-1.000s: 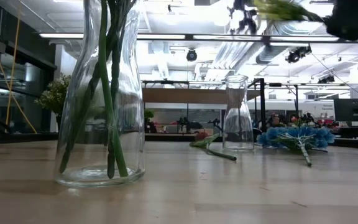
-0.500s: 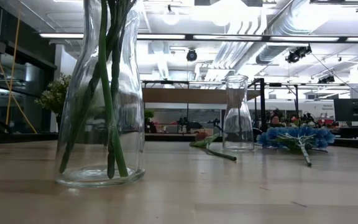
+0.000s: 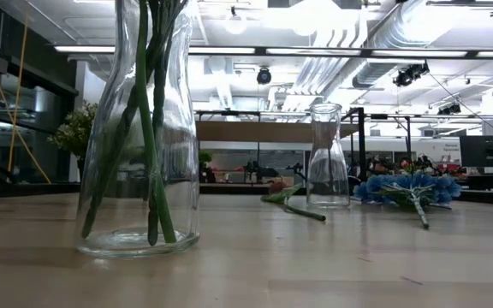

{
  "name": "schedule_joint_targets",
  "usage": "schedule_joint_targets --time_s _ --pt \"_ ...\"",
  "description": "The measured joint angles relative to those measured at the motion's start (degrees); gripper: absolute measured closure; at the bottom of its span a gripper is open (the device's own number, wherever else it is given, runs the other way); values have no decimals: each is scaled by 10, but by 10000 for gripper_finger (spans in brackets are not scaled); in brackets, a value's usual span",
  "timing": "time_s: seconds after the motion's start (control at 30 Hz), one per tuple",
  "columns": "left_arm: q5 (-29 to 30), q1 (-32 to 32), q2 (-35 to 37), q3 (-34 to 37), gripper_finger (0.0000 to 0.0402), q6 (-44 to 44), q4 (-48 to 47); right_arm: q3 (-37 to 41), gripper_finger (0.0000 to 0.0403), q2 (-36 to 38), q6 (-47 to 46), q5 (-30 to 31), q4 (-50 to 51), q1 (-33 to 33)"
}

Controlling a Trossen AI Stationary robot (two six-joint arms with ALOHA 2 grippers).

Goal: Pick and place flowers into a vace then onto a shelf
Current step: Put the violet flowers into the top transparent vase

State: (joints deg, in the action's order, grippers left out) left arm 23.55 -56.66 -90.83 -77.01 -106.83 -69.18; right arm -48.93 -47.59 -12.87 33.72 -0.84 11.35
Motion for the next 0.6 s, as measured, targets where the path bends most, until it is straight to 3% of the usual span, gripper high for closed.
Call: schedule_joint_targets --time_s 0.4,0.6 --pt "0 0 0 0 263 0 0 0 403 -77 -53 -161 -2 -129" --pt "0 0 0 0 263 0 1 0 403 -102 -68 -183 -2 -151"
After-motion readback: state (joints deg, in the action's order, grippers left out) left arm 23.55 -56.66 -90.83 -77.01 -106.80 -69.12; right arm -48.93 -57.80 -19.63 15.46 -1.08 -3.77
